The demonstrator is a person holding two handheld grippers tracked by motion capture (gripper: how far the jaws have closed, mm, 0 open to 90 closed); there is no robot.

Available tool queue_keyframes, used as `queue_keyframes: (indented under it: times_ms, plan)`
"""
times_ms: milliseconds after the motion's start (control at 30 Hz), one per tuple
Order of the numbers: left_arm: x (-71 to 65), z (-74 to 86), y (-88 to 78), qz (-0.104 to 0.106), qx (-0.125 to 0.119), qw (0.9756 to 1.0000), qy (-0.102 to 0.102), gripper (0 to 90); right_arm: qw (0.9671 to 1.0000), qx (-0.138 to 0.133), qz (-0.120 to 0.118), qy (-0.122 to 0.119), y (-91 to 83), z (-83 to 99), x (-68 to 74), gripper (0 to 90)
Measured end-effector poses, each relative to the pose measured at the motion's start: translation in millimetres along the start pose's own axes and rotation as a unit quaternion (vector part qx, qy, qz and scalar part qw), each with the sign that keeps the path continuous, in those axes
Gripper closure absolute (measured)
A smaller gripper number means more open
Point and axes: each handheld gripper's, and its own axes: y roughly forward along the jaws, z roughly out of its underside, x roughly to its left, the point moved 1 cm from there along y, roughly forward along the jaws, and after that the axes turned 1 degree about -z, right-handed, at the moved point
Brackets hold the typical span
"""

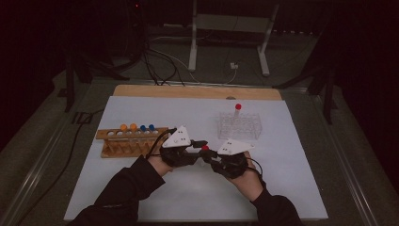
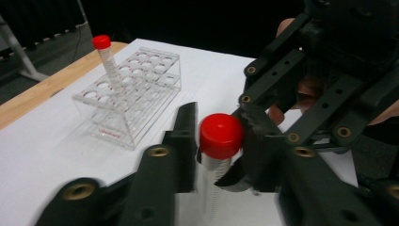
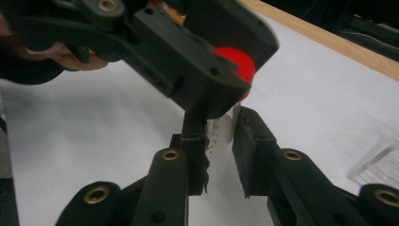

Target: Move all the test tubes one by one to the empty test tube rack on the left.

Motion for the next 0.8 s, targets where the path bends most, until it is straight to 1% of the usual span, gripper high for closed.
queue_keyframes:
  times_ms: [33,100,133,167,200,233,300,333,367,433,467,500,567,667,800]
  plan:
    - [-1.1,-0.5,0.0,-0.004,0.000,1.0000,0.005,71.0,1.0000,0.000,0.000,0.001,-0.2,0.1,-0.6,74.2]
    - [-1.7,-1.4,-1.3,-0.004,-0.002,1.0000,0.008,71.6,1.0000,-0.002,-0.003,0.001,-1.2,0.1,-1.1,73.6]
    - [-1.3,-2.1,-2.7,-0.004,-0.002,1.0000,0.006,71.6,1.0000,-0.005,-0.006,0.002,-1.6,-0.1,-1.4,72.7]
    - [-0.4,-2.8,-4.8,-0.007,-0.002,1.0000,0.006,71.7,0.9999,-0.002,-0.010,0.004,-1.7,-0.5,-1.9,65.8]
    - [0.8,-3.3,-7.9,-0.008,-0.004,0.9999,0.004,71.7,1.0000,0.000,-0.008,0.005,-1.9,-0.8,-2.1,59.5]
    - [2.2,-3.8,-11.6,-0.010,-0.006,0.9999,0.002,71.7,1.0000,-0.002,-0.008,0.004,-2.6,-0.8,-2.0,57.3]
    - [5.0,-4.3,-20.2,-0.020,-0.006,0.9998,0.003,71.7,0.9999,-0.011,-0.008,0.008,-4.6,-1.1,-2.7,48.0]
    - [6.7,-4.0,-25.3,-0.022,-0.008,0.9997,0.001,71.7,0.9998,-0.015,-0.007,0.011,-5.6,-1.5,-3.4,44.4]
    - [8.3,-3.4,-30.7,-0.027,-0.009,0.9996,0.000,71.7,0.9997,-0.019,-0.003,0.012,-6.9,-2.0,-4.4,39.8]
    - [11.4,-1.4,-40.7,-0.036,-0.009,0.9993,0.001,71.7,0.9994,-0.030,0.002,0.019,-9.4,-3.0,-6.4,33.3]
    - [13.9,0.5,-48.1,-0.048,-0.009,0.9988,0.001,71.8,0.9992,-0.033,0.005,0.021,-10.4,-3.3,-6.9,29.0]
    - [16.0,2.2,-54.2,-0.055,-0.007,0.9985,-0.002,71.8,0.9989,-0.039,0.009,0.022,-11.9,-3.8,-7.9,25.6]
    - [20.2,6.1,-67.2,-0.069,-0.008,0.9975,-0.006,71.7,0.9987,-0.043,0.010,0.027,-14.1,-4.8,-9.6,17.0]
    - [26.3,12.2,-87.8,-0.092,-0.008,0.9957,-0.012,71.7,0.9983,-0.051,0.005,0.028,-17.6,-6.0,-11.8,12.1]
    - [34.1,20.4,-115.3,-0.124,-0.007,0.9920,-0.022,71.7,0.9979,-0.056,-0.003,0.032,-20.7,-6.8,-14.1,0.9]
